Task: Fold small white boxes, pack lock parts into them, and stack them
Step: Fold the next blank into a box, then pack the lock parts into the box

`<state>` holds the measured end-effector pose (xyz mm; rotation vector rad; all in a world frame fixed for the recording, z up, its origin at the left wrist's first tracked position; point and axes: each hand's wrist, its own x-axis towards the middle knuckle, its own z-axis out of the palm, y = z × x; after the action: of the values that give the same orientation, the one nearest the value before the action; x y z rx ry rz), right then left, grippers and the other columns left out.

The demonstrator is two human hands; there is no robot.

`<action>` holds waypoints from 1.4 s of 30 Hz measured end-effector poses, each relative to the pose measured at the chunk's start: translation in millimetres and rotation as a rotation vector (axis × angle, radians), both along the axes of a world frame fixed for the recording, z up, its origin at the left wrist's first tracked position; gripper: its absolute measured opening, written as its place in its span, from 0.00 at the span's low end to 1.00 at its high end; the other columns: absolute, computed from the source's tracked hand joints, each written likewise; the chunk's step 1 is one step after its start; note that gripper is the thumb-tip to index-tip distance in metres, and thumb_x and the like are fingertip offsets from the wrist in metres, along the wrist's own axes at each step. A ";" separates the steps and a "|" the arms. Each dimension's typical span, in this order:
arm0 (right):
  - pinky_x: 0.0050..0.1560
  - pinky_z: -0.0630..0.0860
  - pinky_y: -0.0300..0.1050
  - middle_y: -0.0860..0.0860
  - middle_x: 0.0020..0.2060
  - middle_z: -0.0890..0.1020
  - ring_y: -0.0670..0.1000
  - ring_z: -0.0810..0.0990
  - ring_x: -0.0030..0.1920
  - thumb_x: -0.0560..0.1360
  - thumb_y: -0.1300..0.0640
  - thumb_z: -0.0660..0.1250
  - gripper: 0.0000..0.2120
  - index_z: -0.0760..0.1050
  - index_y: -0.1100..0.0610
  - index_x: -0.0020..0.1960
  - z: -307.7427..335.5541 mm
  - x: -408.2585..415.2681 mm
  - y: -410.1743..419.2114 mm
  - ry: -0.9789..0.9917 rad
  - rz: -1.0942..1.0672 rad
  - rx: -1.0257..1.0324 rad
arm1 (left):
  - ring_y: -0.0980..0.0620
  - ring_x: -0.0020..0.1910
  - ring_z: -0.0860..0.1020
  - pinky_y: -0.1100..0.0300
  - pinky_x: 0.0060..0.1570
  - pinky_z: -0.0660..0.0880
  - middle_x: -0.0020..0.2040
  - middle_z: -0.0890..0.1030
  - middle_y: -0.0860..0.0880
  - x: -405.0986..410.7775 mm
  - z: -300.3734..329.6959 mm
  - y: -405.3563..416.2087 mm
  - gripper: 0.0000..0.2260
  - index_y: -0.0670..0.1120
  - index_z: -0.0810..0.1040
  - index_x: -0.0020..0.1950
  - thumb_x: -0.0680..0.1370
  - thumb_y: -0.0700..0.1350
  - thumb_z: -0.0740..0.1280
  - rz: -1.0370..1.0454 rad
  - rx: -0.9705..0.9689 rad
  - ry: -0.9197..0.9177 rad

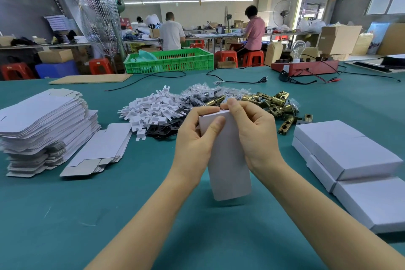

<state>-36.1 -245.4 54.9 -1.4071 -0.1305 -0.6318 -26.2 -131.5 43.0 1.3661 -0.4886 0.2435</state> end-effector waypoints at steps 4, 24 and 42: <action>0.44 0.73 0.43 0.51 0.39 0.82 0.44 0.77 0.41 0.79 0.53 0.65 0.08 0.81 0.55 0.47 -2.4 1.7 -1.0 0.034 0.009 -0.152 | 0.53 0.45 0.79 0.55 0.45 0.79 0.46 0.83 0.49 3.7 -1.4 3.2 0.04 0.52 0.81 0.47 0.78 0.43 0.70 0.023 -0.027 0.085; 0.28 0.78 0.43 0.54 0.40 0.80 0.51 0.80 0.33 0.78 0.53 0.65 0.07 0.72 0.53 0.54 22.9 2.5 -44.8 0.624 0.447 0.187 | 0.51 0.69 0.73 0.42 0.68 0.68 0.59 0.81 0.50 -4.1 -23.2 -6.5 0.14 0.43 0.78 0.59 0.74 0.37 0.72 0.180 0.348 -0.667; 0.53 0.80 0.44 0.51 0.52 0.84 0.47 0.82 0.52 0.71 0.50 0.67 0.17 0.78 0.56 0.57 -52.5 20.6 -34.8 0.264 0.330 -0.029 | 0.55 0.51 0.82 0.56 0.50 0.79 0.51 0.83 0.54 21.8 -52.4 9.8 0.13 0.55 0.74 0.54 0.73 0.47 0.73 0.037 0.293 0.056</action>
<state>-15.5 -280.3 2.4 -1.4433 -0.1581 -0.1706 -4.3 -121.6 -9.4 1.6640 -0.4644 0.1677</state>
